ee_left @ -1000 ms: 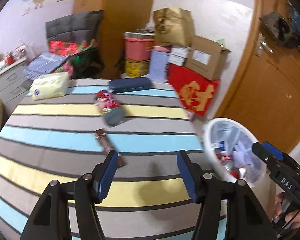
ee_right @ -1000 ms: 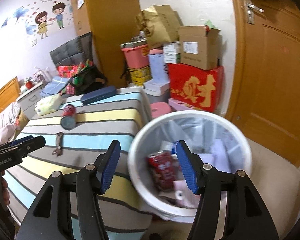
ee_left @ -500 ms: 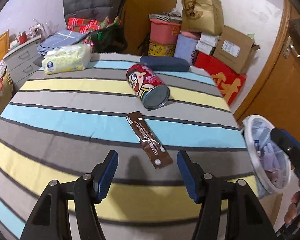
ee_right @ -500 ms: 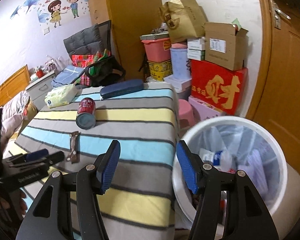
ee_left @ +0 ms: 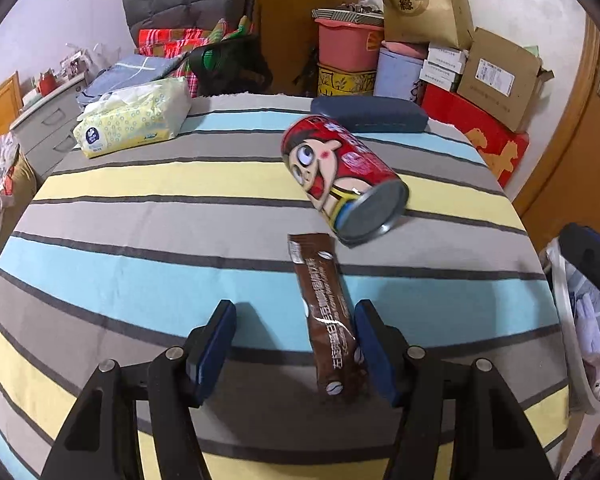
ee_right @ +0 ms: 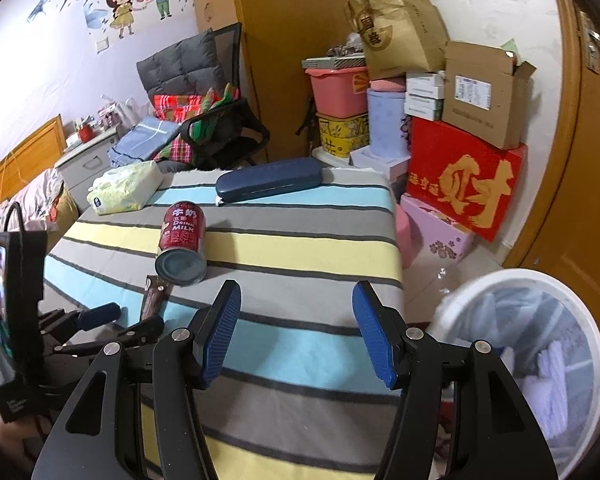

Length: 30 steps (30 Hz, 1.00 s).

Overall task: Collect trash
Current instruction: 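Grasp the brown coffee packet with the left gripper while the right gripper grasps the red milk can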

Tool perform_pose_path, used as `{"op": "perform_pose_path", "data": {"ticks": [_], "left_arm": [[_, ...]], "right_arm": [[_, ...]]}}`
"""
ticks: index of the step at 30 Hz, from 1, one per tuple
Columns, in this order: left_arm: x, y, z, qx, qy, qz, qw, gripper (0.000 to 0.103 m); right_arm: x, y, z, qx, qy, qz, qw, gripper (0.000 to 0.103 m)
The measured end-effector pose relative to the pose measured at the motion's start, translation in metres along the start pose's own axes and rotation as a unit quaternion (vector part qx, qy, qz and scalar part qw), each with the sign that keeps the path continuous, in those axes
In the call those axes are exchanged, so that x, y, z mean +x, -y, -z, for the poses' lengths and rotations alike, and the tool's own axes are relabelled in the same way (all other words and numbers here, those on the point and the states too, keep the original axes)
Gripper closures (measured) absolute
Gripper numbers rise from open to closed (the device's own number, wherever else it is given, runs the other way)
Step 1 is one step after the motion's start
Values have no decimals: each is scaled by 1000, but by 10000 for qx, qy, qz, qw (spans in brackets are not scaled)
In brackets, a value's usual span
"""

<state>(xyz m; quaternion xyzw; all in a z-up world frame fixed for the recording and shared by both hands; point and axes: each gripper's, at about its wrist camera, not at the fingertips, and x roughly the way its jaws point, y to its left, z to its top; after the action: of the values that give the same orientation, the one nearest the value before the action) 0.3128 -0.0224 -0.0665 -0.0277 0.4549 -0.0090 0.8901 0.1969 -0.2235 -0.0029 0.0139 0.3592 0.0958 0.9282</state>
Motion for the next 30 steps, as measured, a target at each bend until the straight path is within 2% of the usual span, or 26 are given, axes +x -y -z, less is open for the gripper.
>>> {"op": "perform_pose_path", "data": {"ticks": [4,5,7,18,30], "left_arm": [[2,-7,-4,109,28,-28,9999,63],[2,-9,-5,89,29,-10,10000,71],[2,-15,-6,143,42,-74,9999,81],[4,-61,-12,-318,85,-12,9995,82],[9,-86,-18,-571,142,124,9982,81]], "right_arm": [[10,-7,-8,11,-49,-128,9999,43],[13,-9,-9,14,-73,-135,9999,43],[19,-12,-11,8,-123,-158,9998,43],[45,-40,-25,-157,-187,-786,9966,43],[83,-68,-32,-586,-591,-977,9917,42]]}}
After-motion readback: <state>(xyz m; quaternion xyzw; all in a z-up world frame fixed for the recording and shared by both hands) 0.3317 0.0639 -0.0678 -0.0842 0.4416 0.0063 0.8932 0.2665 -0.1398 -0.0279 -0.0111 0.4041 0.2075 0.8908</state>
